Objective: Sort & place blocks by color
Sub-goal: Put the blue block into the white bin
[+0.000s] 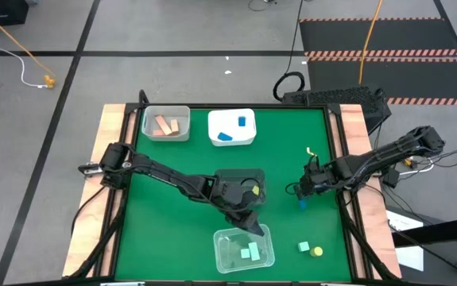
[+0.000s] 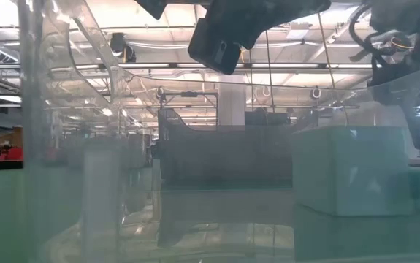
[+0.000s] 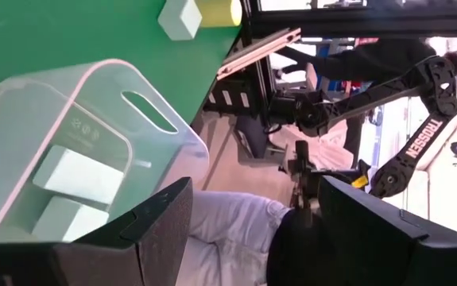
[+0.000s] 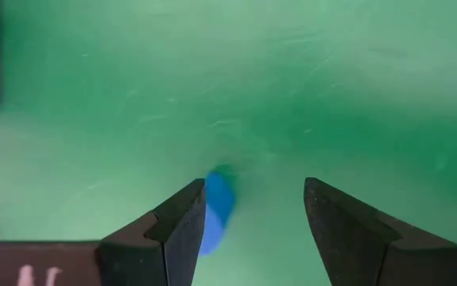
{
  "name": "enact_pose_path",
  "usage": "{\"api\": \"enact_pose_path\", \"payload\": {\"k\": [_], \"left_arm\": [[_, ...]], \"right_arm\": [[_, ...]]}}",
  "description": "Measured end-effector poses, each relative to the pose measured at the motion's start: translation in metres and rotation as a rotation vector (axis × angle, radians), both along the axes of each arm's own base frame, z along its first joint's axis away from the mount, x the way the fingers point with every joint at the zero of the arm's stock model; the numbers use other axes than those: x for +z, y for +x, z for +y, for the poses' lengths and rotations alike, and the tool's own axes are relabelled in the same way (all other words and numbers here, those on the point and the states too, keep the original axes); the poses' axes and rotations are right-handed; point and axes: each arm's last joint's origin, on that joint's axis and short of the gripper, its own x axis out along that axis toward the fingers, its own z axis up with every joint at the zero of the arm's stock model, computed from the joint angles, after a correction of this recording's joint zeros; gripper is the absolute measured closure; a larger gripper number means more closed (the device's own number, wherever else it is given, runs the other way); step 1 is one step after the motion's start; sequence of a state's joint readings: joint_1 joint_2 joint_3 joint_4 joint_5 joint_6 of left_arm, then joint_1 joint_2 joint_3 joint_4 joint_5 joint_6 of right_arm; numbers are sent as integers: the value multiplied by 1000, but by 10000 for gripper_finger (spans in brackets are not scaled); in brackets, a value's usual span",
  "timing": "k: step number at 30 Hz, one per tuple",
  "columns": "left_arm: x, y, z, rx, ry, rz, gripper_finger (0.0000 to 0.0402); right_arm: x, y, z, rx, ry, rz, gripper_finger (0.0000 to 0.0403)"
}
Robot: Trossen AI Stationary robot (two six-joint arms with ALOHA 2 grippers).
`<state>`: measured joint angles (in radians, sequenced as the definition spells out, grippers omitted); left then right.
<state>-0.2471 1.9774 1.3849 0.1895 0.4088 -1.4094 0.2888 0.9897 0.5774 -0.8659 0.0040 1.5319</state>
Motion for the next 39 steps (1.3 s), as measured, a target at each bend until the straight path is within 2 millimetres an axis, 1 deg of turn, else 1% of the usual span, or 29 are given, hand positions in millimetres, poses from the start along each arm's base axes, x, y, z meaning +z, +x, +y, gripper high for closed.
{"api": "enact_pose_path", "payload": {"k": [6, 13, 20, 22, 24, 30, 35, 39], "left_arm": [[0, 0, 0, -4, 7, -9, 130], [0, 0, 1, -5, 13, -14, 130], [0, 1, 2, -5, 19, -18, 130], [0, 1, 2, -5, 18, -18, 131], [0, 1, 2, -5, 18, -18, 131], [-2, 0, 2, 0, 14, 19, 130], [-7, -2, 3, -1, 29, 66, 131], [-11, -3, 6, 20, 49, 102, 130]], "right_arm": [[2, 6, 12, -39, -10, -111, 200], [-9, 9, 22, -49, -24, -46, 200], [-26, 19, 34, 23, -52, 8, 203], [-29, 19, 35, 69, -68, 27, 215], [-31, 20, 36, 127, -81, 35, 235], [-32, 19, 37, 272, -116, 44, 331], [-32, 19, 37, 359, -130, 35, 336], [-26, 17, 34, 375, -128, -9, 336]]}}
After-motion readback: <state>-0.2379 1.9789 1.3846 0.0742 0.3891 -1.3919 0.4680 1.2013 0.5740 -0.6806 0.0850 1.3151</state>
